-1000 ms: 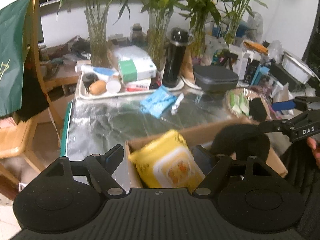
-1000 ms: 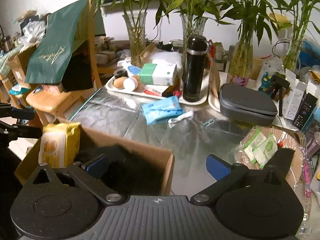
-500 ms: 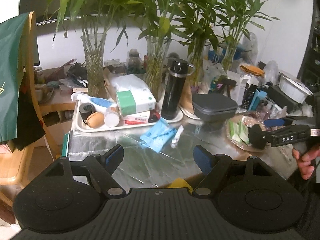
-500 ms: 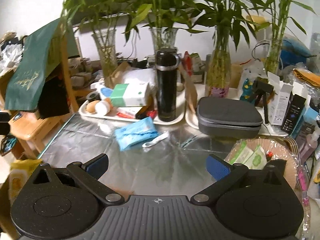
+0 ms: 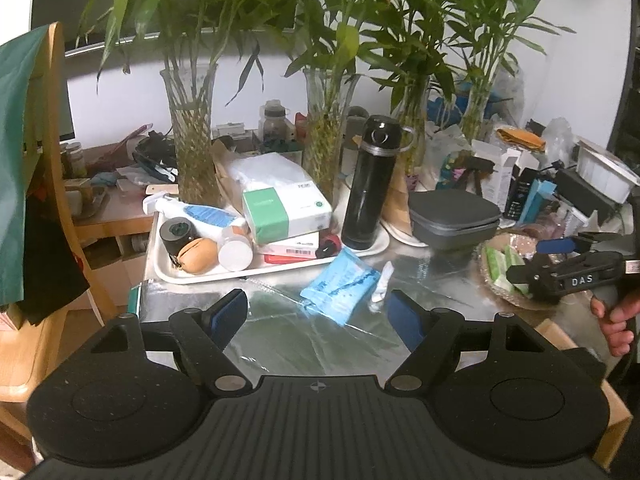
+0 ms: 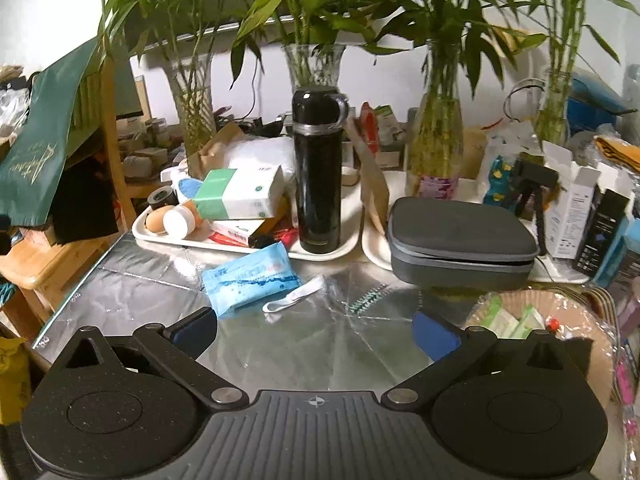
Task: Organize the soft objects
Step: 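Lower the left gripper onto the blue wet-wipe pack and close it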
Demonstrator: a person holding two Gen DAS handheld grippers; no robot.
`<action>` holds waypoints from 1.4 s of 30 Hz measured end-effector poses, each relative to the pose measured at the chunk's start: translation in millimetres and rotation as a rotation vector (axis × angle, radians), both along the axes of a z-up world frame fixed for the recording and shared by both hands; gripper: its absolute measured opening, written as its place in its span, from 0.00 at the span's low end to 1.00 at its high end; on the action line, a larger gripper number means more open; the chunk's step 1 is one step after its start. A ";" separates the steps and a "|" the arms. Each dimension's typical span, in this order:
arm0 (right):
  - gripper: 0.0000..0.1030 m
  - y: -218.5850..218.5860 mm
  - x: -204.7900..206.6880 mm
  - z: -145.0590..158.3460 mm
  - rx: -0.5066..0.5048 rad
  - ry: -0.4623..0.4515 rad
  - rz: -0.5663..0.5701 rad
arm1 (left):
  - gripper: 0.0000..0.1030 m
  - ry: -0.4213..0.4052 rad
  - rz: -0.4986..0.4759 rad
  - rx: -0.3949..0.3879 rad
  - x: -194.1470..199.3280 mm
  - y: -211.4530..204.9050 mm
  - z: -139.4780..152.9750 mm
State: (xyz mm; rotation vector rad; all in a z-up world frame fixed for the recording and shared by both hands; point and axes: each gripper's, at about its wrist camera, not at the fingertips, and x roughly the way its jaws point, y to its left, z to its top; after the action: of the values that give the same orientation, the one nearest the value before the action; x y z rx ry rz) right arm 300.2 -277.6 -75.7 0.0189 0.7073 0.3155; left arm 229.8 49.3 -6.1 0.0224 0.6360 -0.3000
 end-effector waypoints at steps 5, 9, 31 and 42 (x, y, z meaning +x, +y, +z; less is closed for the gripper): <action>1.00 2.5 15.8 -8.3 0.013 0.026 0.021 | 0.74 0.010 0.006 -0.004 17.2 5.0 -15.7; 1.00 4.1 27.9 -14.2 0.025 0.041 0.049 | 0.74 0.035 -0.002 -0.010 30.0 8.5 -26.6; 1.00 22.1 68.7 -52.0 -0.072 0.132 0.103 | 0.75 0.083 -0.145 0.065 106.3 -9.4 -81.6; 1.00 12.4 90.9 -68.3 -0.107 0.210 -0.013 | 0.80 0.047 -0.303 0.211 136.2 -46.4 -121.1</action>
State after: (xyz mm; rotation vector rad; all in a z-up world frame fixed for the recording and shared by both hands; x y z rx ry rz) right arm 391.0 -265.3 -143.9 -0.0458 0.9310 0.2655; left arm 366.0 2.9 -127.1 0.3174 0.7090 -0.5254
